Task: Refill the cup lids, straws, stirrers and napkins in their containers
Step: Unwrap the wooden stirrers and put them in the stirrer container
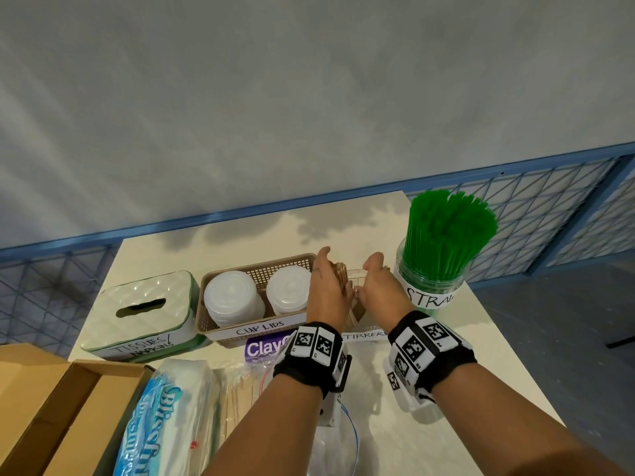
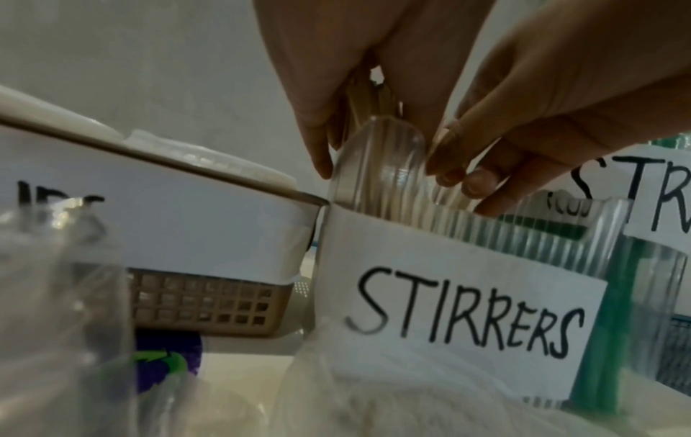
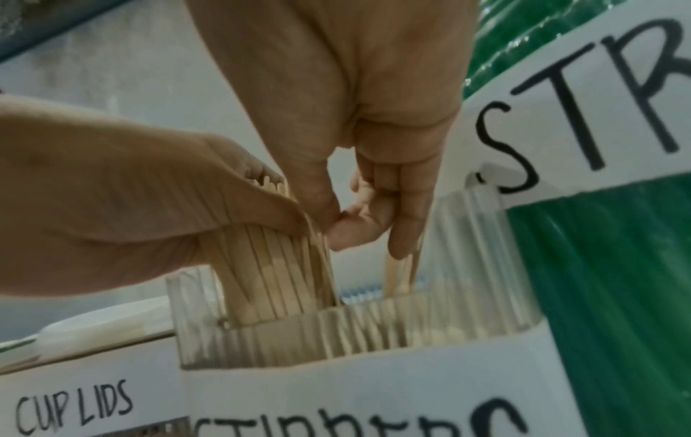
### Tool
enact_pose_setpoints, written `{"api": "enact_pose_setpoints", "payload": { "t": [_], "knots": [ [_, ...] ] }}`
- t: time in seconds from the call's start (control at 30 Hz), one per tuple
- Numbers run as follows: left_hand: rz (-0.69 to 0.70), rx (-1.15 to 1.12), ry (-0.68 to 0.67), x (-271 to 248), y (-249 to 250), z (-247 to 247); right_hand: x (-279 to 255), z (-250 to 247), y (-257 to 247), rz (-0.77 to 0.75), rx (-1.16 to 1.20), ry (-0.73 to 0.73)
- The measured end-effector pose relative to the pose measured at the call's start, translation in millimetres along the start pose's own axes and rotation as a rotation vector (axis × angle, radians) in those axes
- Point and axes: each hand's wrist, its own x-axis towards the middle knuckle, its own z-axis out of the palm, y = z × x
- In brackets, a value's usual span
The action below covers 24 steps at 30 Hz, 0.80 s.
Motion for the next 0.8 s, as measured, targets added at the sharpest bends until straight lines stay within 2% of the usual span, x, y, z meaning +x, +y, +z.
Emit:
{"api": "enact_pose_setpoints", "payload": {
  "t": [0.1,0.2,0.37,0.5,0.6,0.67,0.73,0.8],
  "knots": [
    [0.019,0.047,-0.010,2.4,-2.2,-0.2,-5.1,3.6,-0.2,-0.027,0.053,-0.005],
    [0.070,0.111,0.011,3.6,-3.4,-0.6,-7.0,1.0,-0.7,-0.023,-0.017,0.005],
    [0.097,0.152,0.087,5.2,-0.9,-4.8,-7.6,1.9,0.6,0.159,-0.081,-0.167],
    [0.055,0.079,-0.016,10.4,0.6,-4.2,1.2,13.3,3.1,0.216,-0.046,-0.230],
    [-0.001,0.044,-0.076,10.4,2.7,-3.7,2.7,15.7,2.0,0.254,0.106,-0.162],
    [-0.022,0.025,-0.087,10.2,1.7,-3.2,3.2,16.4,4.5,0.249,0.255,-0.054],
    [-0.031,0.017,-0.093,10.1,0.6,-2.8,6.2,17.6,7.7,0.209,0.292,0.050],
    [-0.018,0.018,-0.096,11.3,-0.8,-1.9,6.0,16.7,5.3,0.221,0.250,-0.008]
  ]
}}
